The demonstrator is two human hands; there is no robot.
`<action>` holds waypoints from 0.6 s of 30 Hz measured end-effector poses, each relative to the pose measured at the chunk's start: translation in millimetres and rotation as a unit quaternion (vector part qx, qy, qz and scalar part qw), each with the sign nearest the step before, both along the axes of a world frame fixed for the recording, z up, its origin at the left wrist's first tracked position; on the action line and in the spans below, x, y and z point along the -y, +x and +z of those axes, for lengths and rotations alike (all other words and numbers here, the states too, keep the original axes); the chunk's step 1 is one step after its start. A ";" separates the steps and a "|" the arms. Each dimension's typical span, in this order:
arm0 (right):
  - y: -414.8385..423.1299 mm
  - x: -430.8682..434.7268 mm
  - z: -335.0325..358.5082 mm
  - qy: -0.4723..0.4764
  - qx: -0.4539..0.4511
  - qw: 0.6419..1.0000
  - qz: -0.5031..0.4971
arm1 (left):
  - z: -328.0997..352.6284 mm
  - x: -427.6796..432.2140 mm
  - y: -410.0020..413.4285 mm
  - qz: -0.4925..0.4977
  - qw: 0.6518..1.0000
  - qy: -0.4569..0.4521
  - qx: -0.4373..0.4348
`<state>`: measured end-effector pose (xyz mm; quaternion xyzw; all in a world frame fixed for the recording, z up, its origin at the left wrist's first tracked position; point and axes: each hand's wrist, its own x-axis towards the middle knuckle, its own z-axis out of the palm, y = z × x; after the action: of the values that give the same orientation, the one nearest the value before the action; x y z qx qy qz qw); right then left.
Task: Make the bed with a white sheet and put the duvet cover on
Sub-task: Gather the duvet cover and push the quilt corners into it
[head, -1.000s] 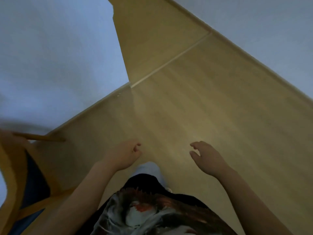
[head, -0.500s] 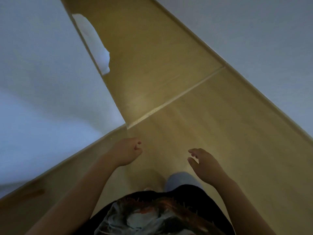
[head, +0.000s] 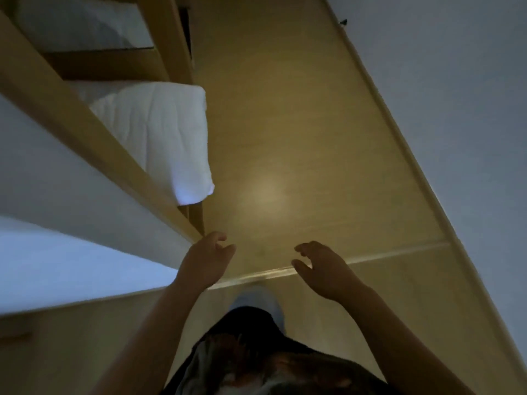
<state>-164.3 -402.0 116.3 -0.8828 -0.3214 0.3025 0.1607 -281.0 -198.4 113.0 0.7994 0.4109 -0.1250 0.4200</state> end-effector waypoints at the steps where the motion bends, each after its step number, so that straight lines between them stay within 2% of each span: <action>1: 24.4 -24.9 -0.9 0.002 -0.001 1.000 0.031 | -3.8 -12.8 14.5 0.042 0.999 -0.004 0.002; 6: 135.4 -155.5 -5.7 0.026 0.019 0.988 0.154 | -33.4 -91.1 97.7 0.210 0.976 -0.052 0.026; 11: 209.5 -260.9 13.6 0.075 0.039 0.964 0.253 | -30.8 -169.6 163.7 0.392 0.915 -0.068 0.069; 15: 245.1 -345.3 19.4 0.102 0.043 0.928 0.355 | -36.0 -219.0 191.0 0.478 0.874 -0.036 0.079; 18: 261.6 -411.0 13.3 0.106 0.048 0.877 0.467 | -47.3 -249.2 205.2 0.551 0.831 -0.018 0.074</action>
<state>97.3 9.0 129.6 -0.6215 -0.7335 0.2640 0.0784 -75.9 50.8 65.8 0.4398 0.7484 0.1790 0.4631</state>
